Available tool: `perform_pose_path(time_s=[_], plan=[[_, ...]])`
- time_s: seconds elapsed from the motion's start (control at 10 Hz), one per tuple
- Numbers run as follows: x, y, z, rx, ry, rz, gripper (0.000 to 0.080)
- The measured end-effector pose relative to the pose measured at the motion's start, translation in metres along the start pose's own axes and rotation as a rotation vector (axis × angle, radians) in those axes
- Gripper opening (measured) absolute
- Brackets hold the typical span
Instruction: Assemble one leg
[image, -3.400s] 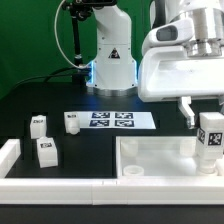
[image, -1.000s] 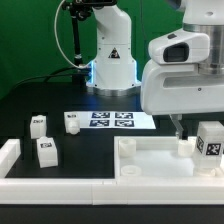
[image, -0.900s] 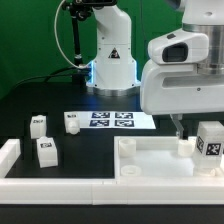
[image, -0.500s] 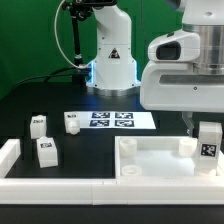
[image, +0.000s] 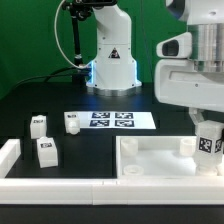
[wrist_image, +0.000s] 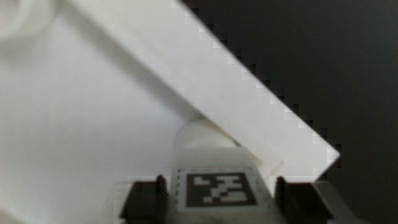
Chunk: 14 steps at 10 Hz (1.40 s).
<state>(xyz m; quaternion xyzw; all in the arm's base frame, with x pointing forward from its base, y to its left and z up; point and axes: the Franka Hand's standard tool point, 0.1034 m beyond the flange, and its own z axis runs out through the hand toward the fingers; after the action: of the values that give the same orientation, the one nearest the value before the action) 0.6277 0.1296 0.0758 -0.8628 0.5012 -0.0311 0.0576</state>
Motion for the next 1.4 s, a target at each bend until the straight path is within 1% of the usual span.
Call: perform_pose_path(time_s=[0.1, 0.2, 0.4, 0.5, 0.6, 0.7, 0.8, 0.9, 1.2, 1.3, 1.4], plan=[[0.001, -0.001, 0.0, 0.027, -0.015, 0.138, 0.0285], [0.002, -0.002, -0.001, 0.035, -0.029, 0.208, 0.0285], [0.001, -0.002, 0.0, 0.035, -0.029, 0.201, 0.0285], [0.003, -0.001, 0.0, 0.039, -0.024, 0.143, 0.0399], [0.005, 0.001, 0.001, 0.041, -0.018, 0.066, 0.0537], [0.009, 0.003, 0.0, 0.028, -0.019, -0.095, 0.0537], [0.011, 0.002, -0.002, 0.009, -0.008, -0.286, 0.0626], [0.011, 0.002, -0.002, -0.009, 0.012, -0.483, 0.0645], [0.013, 0.003, -0.002, -0.015, 0.016, -0.681, 0.0649], [0.015, 0.001, -0.004, -0.045, 0.026, -0.896, 0.0649], [0.015, -0.003, -0.004, -0.066, 0.04, -1.079, 0.0649]])
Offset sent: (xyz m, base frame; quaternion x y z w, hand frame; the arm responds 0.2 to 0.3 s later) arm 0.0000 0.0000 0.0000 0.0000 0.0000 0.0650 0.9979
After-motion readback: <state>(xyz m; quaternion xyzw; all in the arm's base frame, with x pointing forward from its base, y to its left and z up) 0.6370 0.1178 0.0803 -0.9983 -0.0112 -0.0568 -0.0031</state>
